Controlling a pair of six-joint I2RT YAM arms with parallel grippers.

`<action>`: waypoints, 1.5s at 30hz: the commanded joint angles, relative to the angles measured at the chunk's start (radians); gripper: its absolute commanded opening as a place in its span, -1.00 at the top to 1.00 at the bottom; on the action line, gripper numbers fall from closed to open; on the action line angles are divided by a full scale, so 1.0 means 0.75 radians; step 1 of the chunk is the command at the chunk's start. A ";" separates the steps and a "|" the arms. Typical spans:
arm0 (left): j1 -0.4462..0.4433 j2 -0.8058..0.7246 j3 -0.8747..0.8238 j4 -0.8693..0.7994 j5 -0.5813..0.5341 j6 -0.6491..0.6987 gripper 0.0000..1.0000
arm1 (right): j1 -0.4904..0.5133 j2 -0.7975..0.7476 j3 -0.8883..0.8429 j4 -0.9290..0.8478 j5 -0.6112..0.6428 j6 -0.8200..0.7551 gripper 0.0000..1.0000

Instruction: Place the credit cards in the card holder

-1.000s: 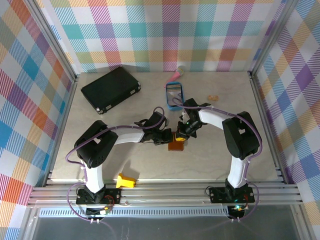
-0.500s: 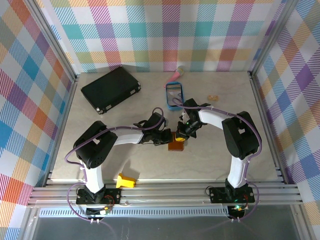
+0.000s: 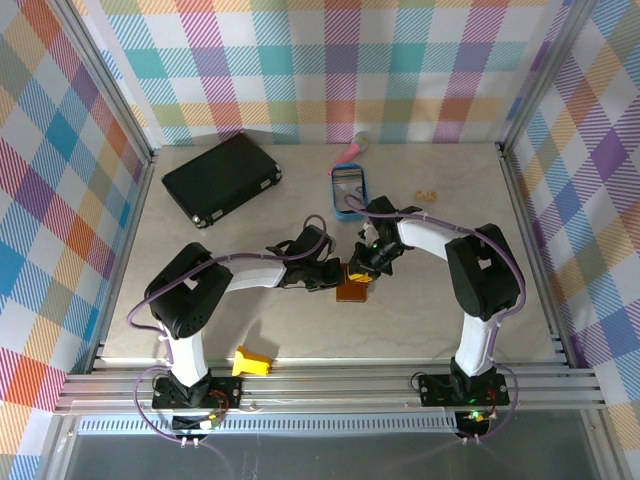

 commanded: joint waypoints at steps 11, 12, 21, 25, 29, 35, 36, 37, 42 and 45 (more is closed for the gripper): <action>-0.001 -0.372 -0.067 -0.136 -0.240 0.127 0.20 | -0.152 -0.468 -0.139 0.283 -0.045 0.041 0.03; -0.001 -0.423 -0.105 -0.100 -0.259 0.133 0.16 | -0.183 -0.533 -0.194 0.350 -0.044 0.050 0.02; 0.047 -0.596 -0.253 0.063 -0.290 0.178 0.06 | -0.294 -0.735 -0.337 0.388 0.008 -0.074 -0.08; 0.031 -0.452 -0.195 0.077 -0.148 0.140 0.35 | -0.265 -0.624 -0.307 0.261 -0.099 -0.050 0.07; -0.039 -0.345 -0.174 0.153 -0.127 0.096 0.66 | -0.180 -0.540 -0.304 0.172 -0.081 -0.054 0.09; -0.068 -0.203 -0.149 0.251 -0.071 0.049 0.85 | -0.156 -0.456 -0.318 0.145 -0.079 0.023 0.10; -0.067 -0.184 -0.146 0.258 -0.063 0.050 0.86 | -0.154 -0.444 -0.318 0.148 -0.087 0.034 0.10; -0.068 -0.170 -0.139 0.262 -0.055 0.050 0.87 | -0.152 -0.436 -0.315 0.144 -0.090 0.036 0.10; -0.068 -0.100 -0.130 0.261 -0.048 0.038 0.90 | -0.130 -0.387 -0.292 0.115 -0.080 0.040 0.14; -0.067 -0.079 -0.153 0.272 -0.072 0.027 0.91 | -0.107 -0.359 -0.276 0.111 -0.086 0.034 0.18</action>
